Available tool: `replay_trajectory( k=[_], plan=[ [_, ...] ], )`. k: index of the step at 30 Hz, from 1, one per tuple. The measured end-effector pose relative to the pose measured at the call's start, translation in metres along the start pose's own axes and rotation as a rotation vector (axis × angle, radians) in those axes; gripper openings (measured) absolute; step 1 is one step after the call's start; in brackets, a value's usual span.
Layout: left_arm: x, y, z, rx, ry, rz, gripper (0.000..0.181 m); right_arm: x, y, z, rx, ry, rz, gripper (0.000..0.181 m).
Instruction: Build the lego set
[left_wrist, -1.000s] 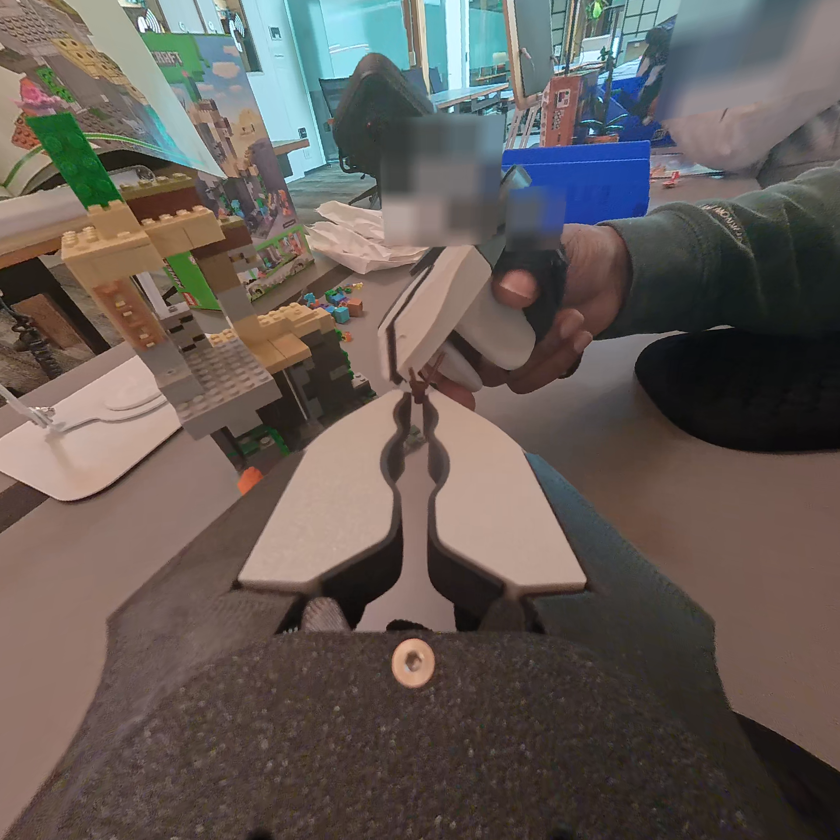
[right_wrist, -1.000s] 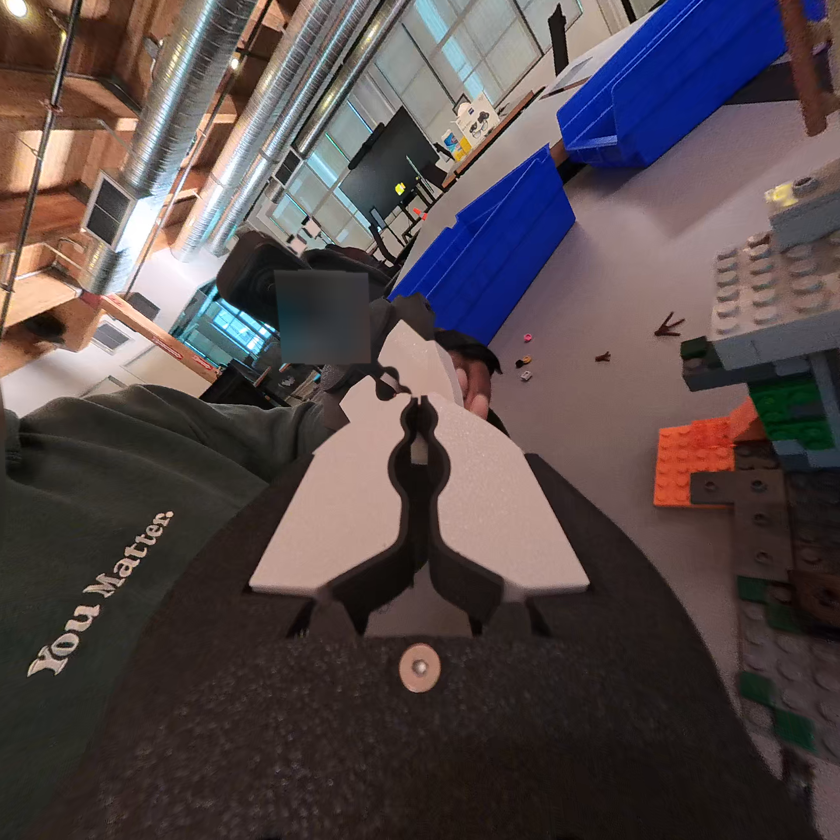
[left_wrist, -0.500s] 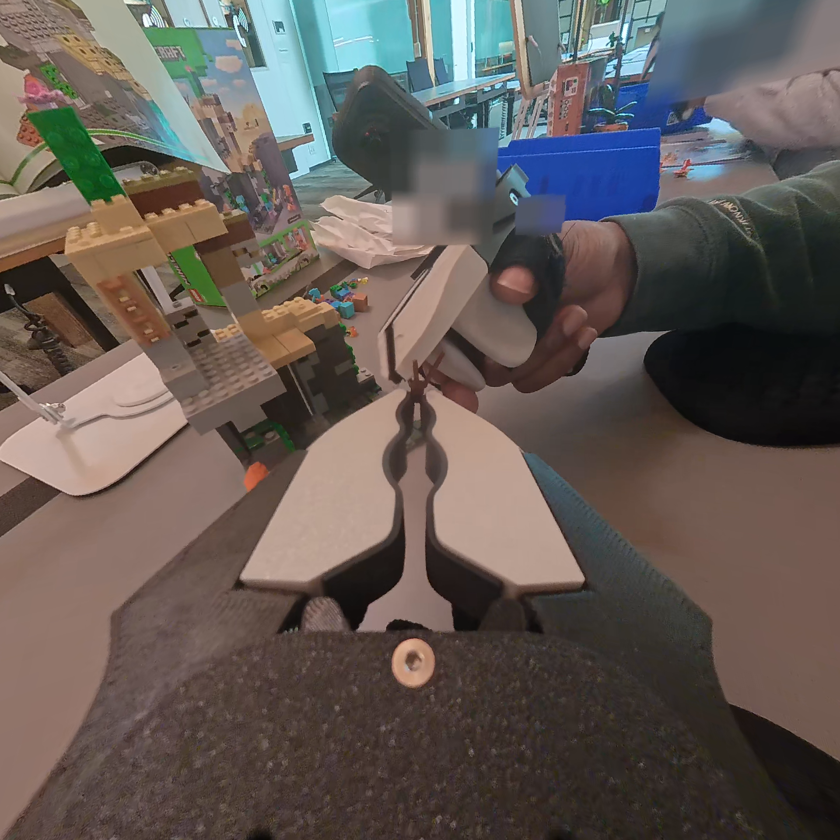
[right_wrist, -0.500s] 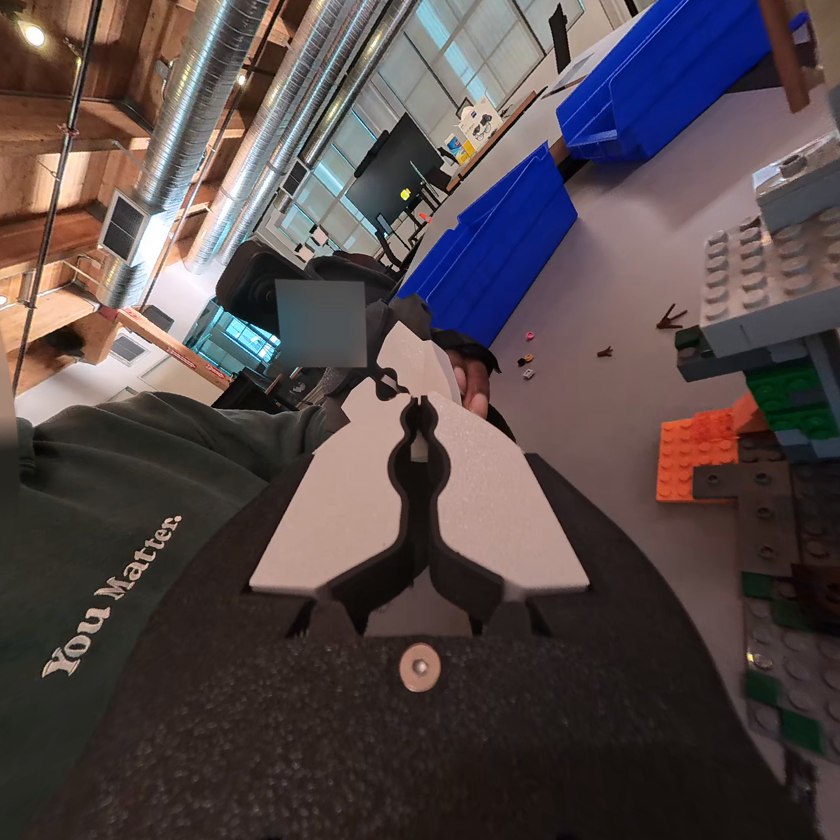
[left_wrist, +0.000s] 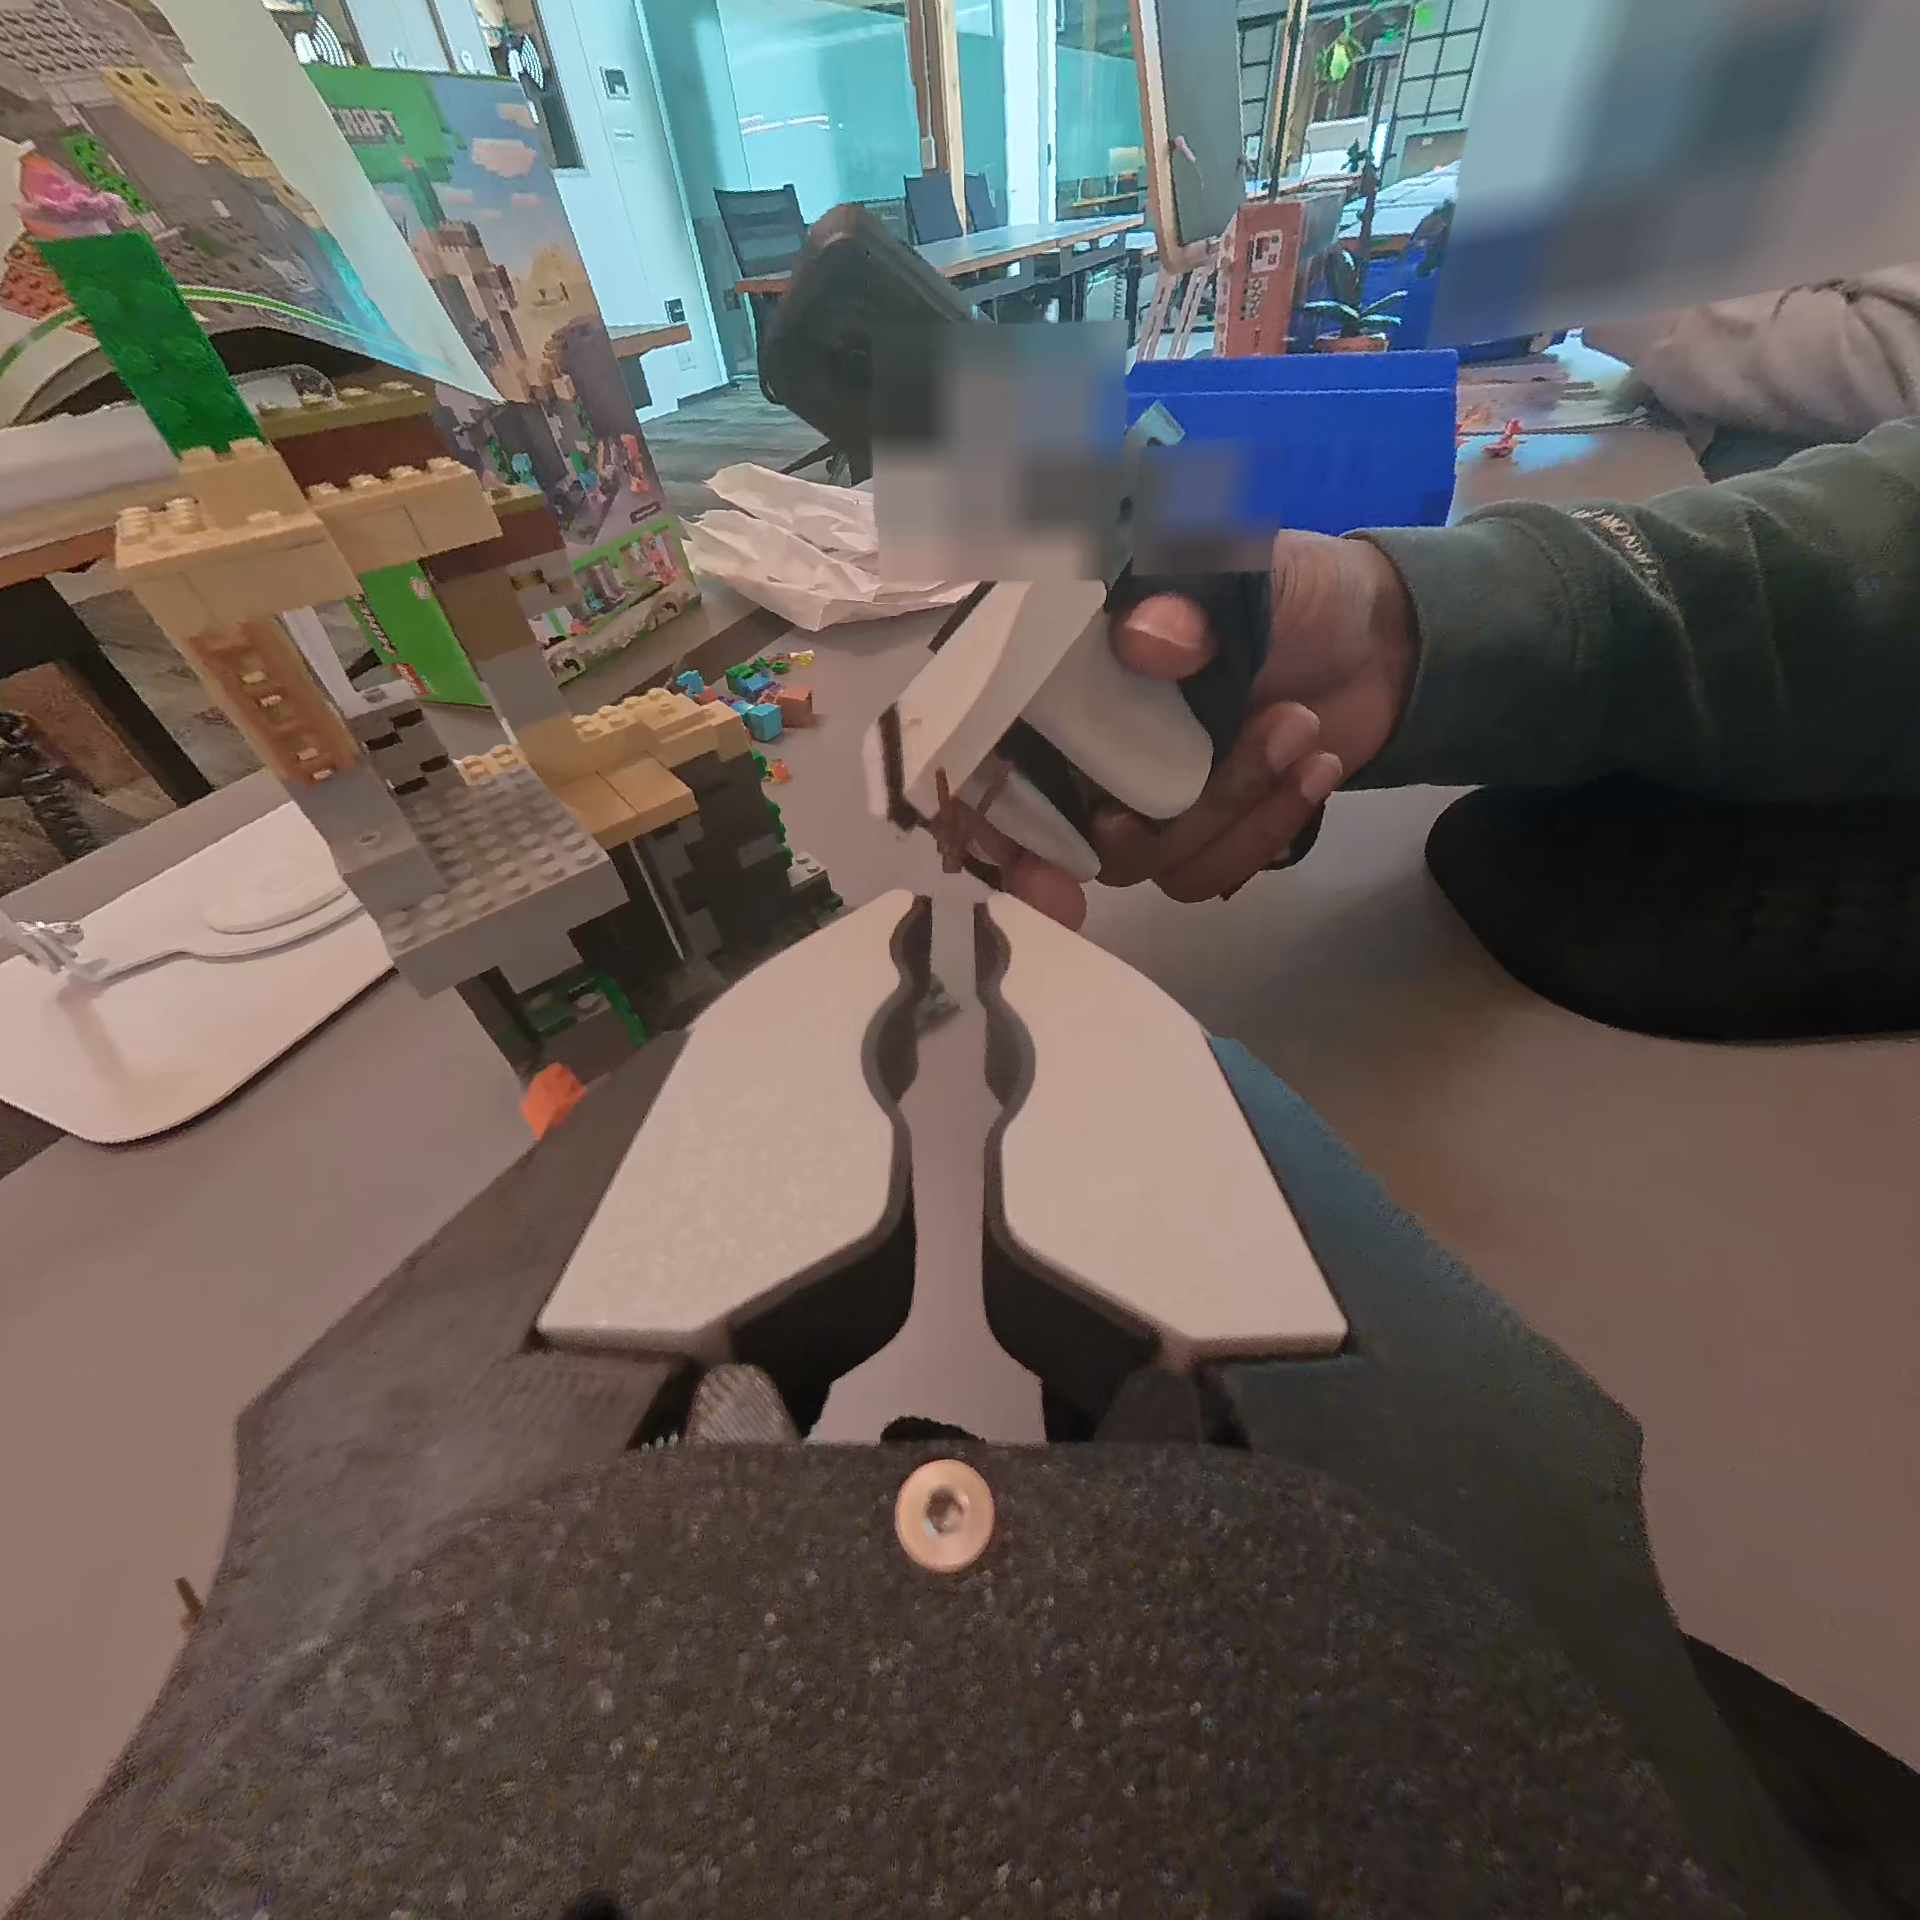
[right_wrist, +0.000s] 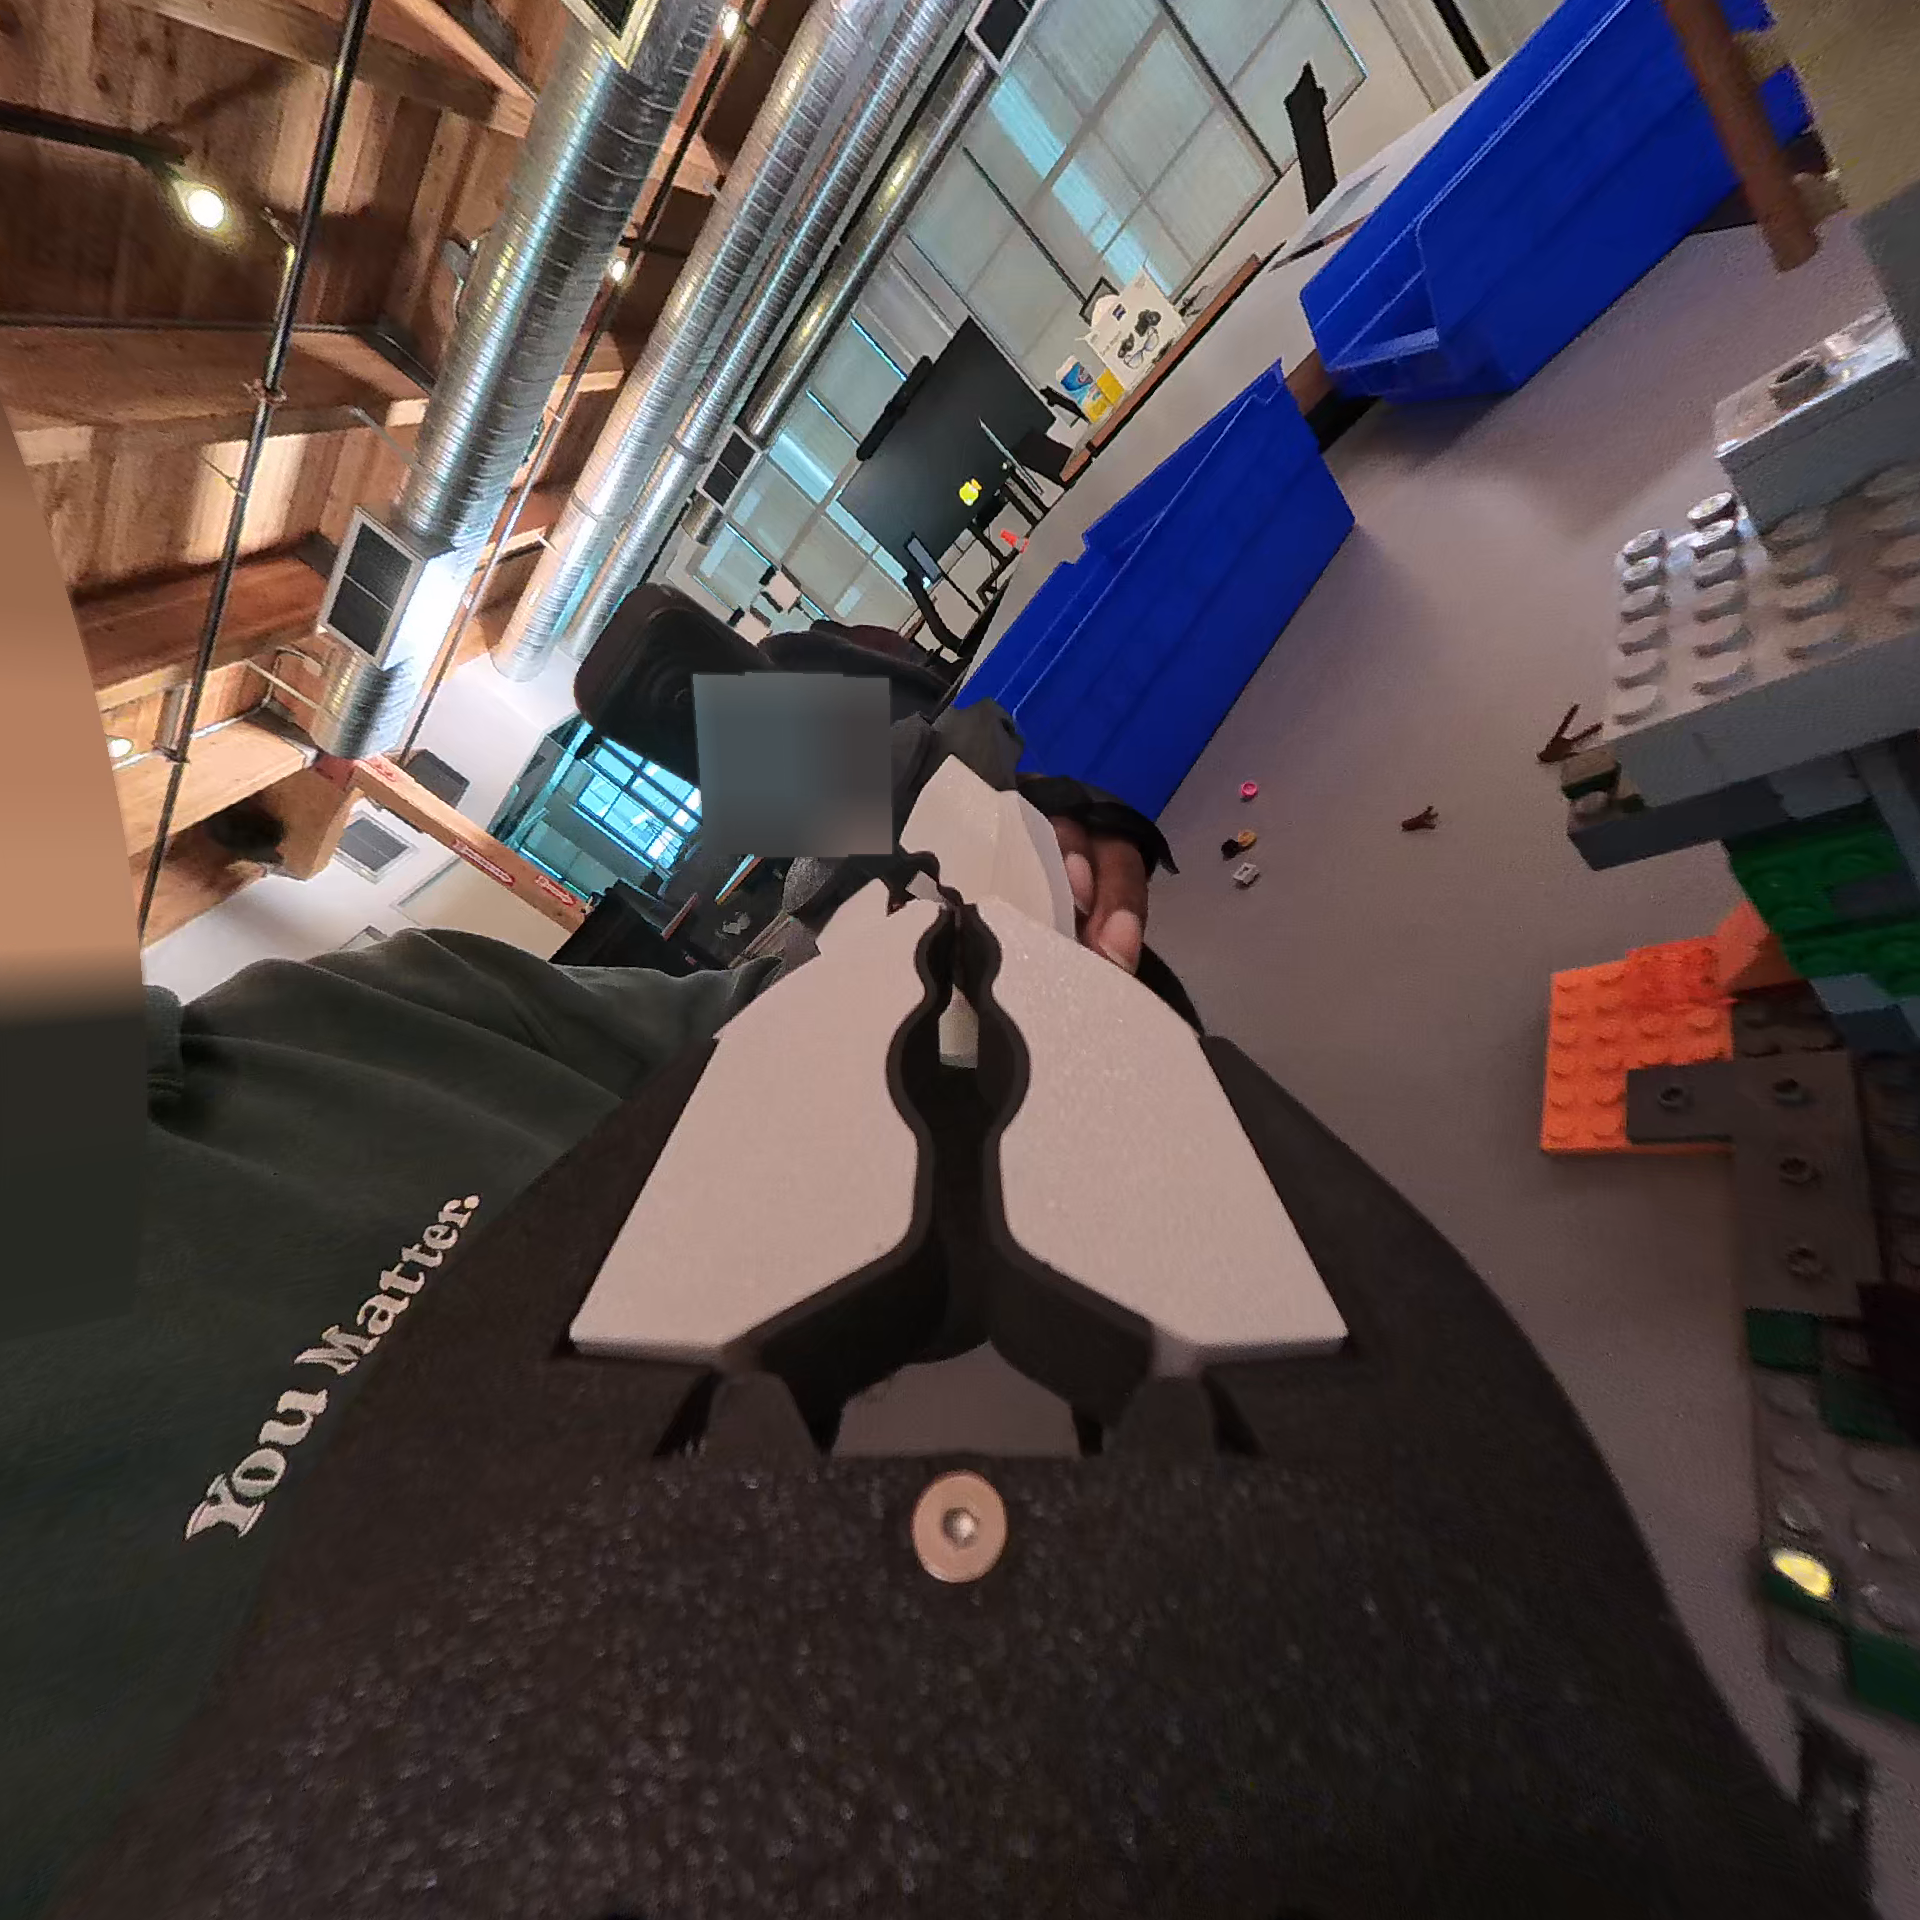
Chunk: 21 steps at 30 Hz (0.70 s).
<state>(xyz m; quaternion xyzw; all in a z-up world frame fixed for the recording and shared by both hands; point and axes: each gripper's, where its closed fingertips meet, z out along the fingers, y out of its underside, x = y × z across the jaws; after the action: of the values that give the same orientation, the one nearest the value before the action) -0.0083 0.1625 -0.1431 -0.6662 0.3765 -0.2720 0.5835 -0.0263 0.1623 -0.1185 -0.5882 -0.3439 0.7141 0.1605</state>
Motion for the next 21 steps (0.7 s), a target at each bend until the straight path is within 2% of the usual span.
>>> replay_trajectory(
  k=[14, 16, 18, 21],
  plan=[
    [0.0, 0.002, 0.0, -0.012, 0.018, -0.052, 0.002, 0.008, 0.007, 0.002, -0.027, 0.051, -0.035, 0.001],
    [-0.001, 0.003, 0.0, -0.007, 0.025, -0.07, 0.002, 0.006, 0.003, 0.001, 0.001, 0.035, -0.034, 0.009],
    [-0.004, 0.007, -0.001, -0.021, 0.019, -0.087, 0.002, 0.001, -0.008, -0.006, 0.052, 0.015, -0.026, 0.017],
    [-0.008, 0.012, -0.003, -0.034, 0.01, -0.103, 0.002, 0.004, -0.01, -0.02, 0.004, 0.106, -0.138, 0.011]
  ],
)
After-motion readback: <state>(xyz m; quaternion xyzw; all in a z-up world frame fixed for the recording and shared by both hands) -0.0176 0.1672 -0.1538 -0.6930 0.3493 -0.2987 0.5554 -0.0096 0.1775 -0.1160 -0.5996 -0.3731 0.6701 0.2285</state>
